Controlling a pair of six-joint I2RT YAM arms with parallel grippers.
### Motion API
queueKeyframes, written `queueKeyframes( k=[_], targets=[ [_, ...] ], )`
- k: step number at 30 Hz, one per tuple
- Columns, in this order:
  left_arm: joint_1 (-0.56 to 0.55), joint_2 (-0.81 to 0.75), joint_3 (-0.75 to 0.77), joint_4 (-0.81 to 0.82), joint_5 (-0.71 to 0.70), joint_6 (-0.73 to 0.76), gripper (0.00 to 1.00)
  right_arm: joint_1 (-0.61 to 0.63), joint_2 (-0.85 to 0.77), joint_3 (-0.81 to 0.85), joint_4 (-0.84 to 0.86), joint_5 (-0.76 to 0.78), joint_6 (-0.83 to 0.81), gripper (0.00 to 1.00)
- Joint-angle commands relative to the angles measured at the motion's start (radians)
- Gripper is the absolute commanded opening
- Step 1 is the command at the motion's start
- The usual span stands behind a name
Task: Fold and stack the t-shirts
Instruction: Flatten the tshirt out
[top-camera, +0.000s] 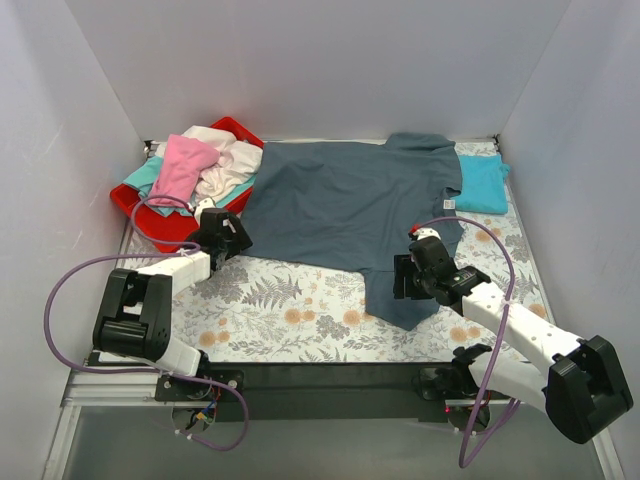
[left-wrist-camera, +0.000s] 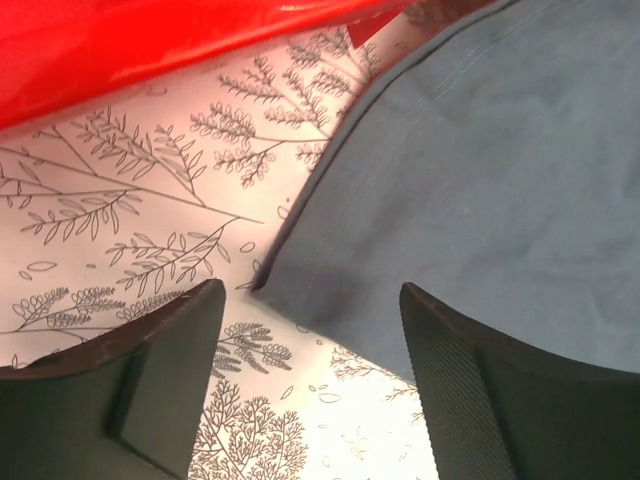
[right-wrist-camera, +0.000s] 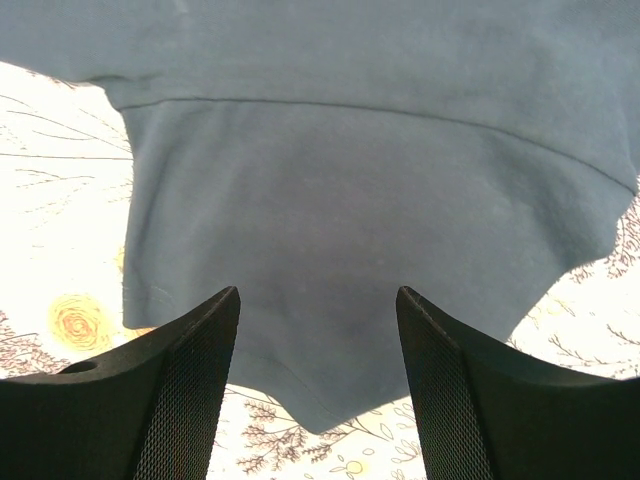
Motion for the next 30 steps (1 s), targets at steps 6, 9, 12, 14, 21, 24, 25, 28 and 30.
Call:
queueKeyframes(
  k=[6, 9, 12, 14, 21, 24, 25, 28, 30],
  targets=[
    [0.001, 0.001, -0.017, -0.033, -0.021, -0.008, 0.57, 0.0, -0.019, -0.006, 0.069, -0.039, -0.046, 0.58],
    [-0.001, 0.019, -0.011, -0.064, -0.017, -0.005, 0.46, -0.001, -0.022, -0.012, 0.073, -0.042, -0.052, 0.58],
    [-0.001, 0.015, -0.008, -0.067, -0.021, -0.005, 0.33, -0.001, -0.03, -0.02, 0.076, -0.042, -0.05, 0.58],
    [-0.001, 0.009, -0.007, -0.066, -0.026, -0.003, 0.23, -0.001, -0.031, -0.023, 0.076, -0.049, -0.049, 0.58],
    [-0.002, -0.01, -0.005, -0.046, -0.027, -0.002, 0.0, 0.006, -0.061, -0.031, 0.017, -0.133, -0.008, 0.51],
    [-0.004, -0.025, -0.001, -0.02, -0.035, 0.001, 0.0, 0.055, -0.091, -0.018, -0.058, -0.103, 0.047, 0.5],
    [-0.004, -0.03, 0.001, -0.015, -0.036, 0.003, 0.0, 0.069, -0.094, -0.009, -0.082, -0.084, 0.063, 0.5],
    [-0.002, -0.05, 0.013, -0.004, -0.029, 0.011, 0.0, 0.116, -0.093, -0.003, -0.155, -0.039, 0.132, 0.5],
    [-0.004, -0.057, 0.024, 0.002, -0.017, 0.017, 0.0, 0.153, -0.084, -0.009, -0.186, -0.032, 0.198, 0.49]
  ],
)
